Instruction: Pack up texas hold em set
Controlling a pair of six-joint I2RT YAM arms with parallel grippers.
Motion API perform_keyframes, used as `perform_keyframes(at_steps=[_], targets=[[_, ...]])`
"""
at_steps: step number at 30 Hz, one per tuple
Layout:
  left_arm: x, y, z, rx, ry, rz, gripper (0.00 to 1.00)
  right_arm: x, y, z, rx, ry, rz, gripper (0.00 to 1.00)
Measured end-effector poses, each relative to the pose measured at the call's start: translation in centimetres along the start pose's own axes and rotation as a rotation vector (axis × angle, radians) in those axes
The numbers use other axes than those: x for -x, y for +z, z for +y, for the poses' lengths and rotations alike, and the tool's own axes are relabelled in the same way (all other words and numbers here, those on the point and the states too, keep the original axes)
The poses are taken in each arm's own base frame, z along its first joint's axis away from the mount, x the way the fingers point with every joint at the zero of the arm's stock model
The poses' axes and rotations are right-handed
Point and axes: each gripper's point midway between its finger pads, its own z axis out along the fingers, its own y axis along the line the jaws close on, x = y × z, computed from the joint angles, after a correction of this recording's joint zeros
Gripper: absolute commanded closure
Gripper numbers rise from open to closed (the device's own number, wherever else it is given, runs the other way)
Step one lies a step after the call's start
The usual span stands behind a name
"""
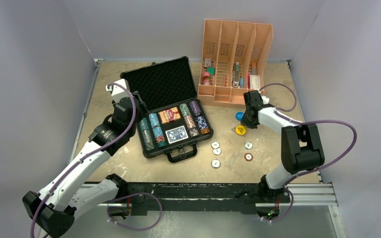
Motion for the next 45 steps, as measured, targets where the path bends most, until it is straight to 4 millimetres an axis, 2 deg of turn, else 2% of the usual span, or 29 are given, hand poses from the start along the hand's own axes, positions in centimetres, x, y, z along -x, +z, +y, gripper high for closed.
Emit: perform_keyframes(at_steps=[3,14,18,24,27,29,32,38,45], targets=[[0.0,0.0,0.0,0.000,0.000,0.000,0.53,-0.5,-0.3,-0.2,0.009,0.005,0.010,0.84],[0.0,0.0,0.1,0.001,0.000,0.000,0.53,-1.0,-0.5,-0.3,0.013,0.004,0.025,0.90],[0.0,-0.1,0.1,-0.001,-0.001,-0.002,0.53,-1.1,-0.6,-0.5,0.011,-0.004,0.031,0.88],[0.1,-0.1,0.1,-0.001,-0.002,-0.003,0.53,-0.9,-1.7,-0.2,0.046,-0.007,0.025,0.77],[0.1,-0.1,0.1,-0.001,-0.002,-0.003,0.53,-1.0,-1.9,0.0,0.063,-0.013,0.029,0.75],[0.1,-0.1,0.1,-0.001,-0.002,-0.003,0.53,-1.3,-1.8,-0.1,0.060,-0.018,0.037,0.74],[0.1,-0.1,0.1,-0.001,-0.002,-0.003,0.53,-1.7,-1.4,-0.4,0.047,-0.026,0.052,0.79],[0.1,-0.1,0.0,-0.002,-0.002,-0.003,0.53,-1.5,-1.3,-0.1,0.052,-0.024,0.043,0.82],[0.1,-0.1,0.1,-0.001,-0.002,-0.003,0.53,-1.2,-1.2,0.0,0.054,-0.026,0.034,0.73]])
